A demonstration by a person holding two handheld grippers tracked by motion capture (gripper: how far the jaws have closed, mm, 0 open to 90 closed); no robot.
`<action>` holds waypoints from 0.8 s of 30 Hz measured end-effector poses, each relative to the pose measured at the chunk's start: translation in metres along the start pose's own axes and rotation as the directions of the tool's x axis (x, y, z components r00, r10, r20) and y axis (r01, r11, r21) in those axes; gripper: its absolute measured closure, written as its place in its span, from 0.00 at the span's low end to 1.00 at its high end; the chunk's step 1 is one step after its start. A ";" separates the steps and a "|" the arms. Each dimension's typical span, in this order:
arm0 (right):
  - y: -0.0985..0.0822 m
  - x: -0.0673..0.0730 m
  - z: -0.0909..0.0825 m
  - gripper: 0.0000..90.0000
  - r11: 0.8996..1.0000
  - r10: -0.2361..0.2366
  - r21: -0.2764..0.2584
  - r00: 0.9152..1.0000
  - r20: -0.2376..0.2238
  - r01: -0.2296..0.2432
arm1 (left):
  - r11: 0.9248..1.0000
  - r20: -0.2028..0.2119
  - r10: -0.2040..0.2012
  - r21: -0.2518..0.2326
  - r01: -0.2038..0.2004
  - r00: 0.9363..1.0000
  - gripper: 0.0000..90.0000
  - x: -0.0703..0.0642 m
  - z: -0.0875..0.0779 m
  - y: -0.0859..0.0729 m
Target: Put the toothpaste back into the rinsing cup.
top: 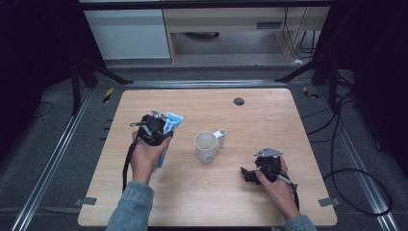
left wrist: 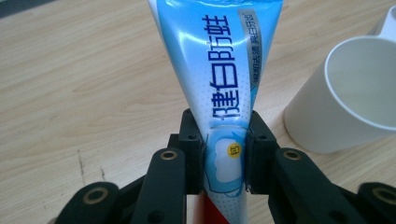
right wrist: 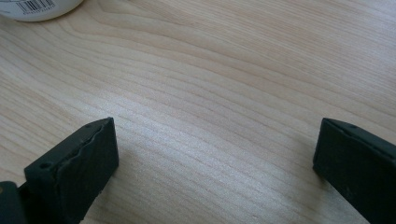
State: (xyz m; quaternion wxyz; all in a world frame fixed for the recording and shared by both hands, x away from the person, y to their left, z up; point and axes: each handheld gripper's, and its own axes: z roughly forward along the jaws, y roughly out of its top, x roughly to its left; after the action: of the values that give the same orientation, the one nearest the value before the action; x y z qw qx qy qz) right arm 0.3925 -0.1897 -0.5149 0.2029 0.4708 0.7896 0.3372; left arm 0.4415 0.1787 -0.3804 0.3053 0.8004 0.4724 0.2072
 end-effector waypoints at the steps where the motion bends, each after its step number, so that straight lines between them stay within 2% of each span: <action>1: 0.000 0.000 0.000 0.00 1.000 -0.002 -0.002 1.000 -0.002 0.002 | 1.000 0.003 -0.004 -0.020 0.004 1.000 0.81 0.000 -0.001 0.001; 6: -0.001 0.000 -0.001 0.00 1.000 -0.004 0.000 1.000 -0.001 0.004 | 0.996 0.006 -0.016 -0.089 0.017 1.000 0.81 -0.003 -0.004 0.009; 10: -0.002 0.000 -0.002 0.00 1.000 -0.001 0.000 1.000 0.003 0.001 | 0.992 0.012 -0.029 -0.121 0.031 0.999 0.81 -0.004 -0.006 0.014; 14: -0.005 -0.001 -0.005 0.00 1.000 -0.006 -0.002 1.000 0.000 0.006 | 0.985 0.024 -0.037 -0.168 0.040 0.999 0.81 -0.007 -0.008 0.018; 17: -0.006 -0.002 -0.006 0.00 1.000 -0.011 -0.001 1.000 -0.005 0.011 | 0.985 0.030 -0.034 -0.167 0.038 0.999 0.81 -0.010 -0.008 0.019; 24: -0.007 -0.002 -0.006 0.00 1.000 -0.016 -0.001 1.000 -0.004 0.016 | 0.974 0.017 -0.022 -0.225 0.025 1.000 0.81 -0.020 -0.014 0.022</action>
State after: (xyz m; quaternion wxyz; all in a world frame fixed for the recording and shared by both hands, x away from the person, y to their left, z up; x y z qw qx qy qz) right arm 0.3856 -0.1959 -0.5154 0.2042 0.4634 0.7937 0.3370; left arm 0.4368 0.1572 -0.3561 0.3999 0.7566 0.4530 0.2500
